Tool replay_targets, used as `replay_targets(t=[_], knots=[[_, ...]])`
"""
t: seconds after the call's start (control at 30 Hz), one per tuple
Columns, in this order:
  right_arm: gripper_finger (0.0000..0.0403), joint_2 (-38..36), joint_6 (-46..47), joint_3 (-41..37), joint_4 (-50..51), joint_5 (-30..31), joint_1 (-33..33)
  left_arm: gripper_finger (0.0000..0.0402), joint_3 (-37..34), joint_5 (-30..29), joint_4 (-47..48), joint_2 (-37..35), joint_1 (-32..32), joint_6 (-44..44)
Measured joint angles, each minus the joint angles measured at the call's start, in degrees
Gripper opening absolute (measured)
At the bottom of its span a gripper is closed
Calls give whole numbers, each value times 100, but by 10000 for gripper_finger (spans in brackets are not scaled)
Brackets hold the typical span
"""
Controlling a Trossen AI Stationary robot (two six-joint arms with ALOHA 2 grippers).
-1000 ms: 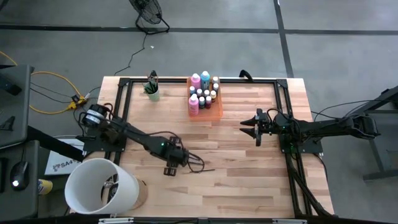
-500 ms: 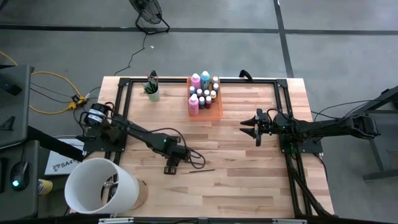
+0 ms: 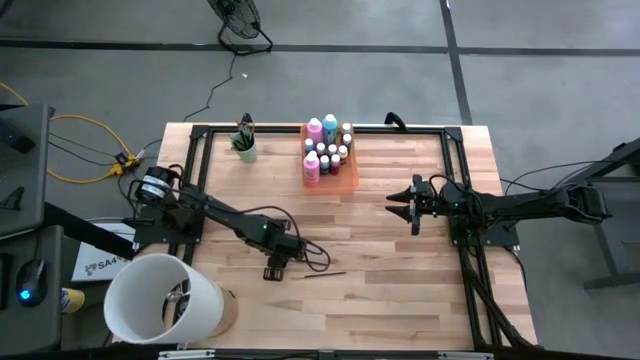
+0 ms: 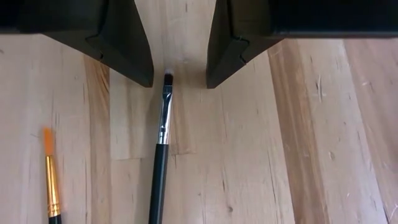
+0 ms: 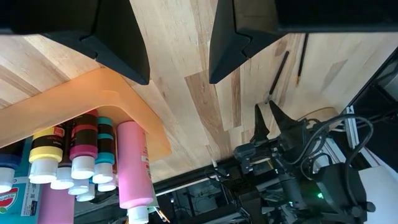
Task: Pick & Place Paint Supplies
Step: Put the white paintbrush into the cup
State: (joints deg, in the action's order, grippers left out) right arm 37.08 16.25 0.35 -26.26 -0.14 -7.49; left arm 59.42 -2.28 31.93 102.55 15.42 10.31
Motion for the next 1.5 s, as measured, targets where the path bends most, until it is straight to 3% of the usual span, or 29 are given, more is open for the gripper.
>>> replay_targets(t=[0.27,0.9,1.27,1.5], knots=[[160,0,1,1,0,0,-2,137,-1,-12,-64,90,0,7],[160,0,2,-1,-2,0,-2,8,-7,226,-228,110,-6,50],[160,-2,0,-1,-2,0,0,1,-7,286,-159,69,-7,17],[160,0,2,0,-2,2,-1,0,512,201,719,113,-2,-129]])
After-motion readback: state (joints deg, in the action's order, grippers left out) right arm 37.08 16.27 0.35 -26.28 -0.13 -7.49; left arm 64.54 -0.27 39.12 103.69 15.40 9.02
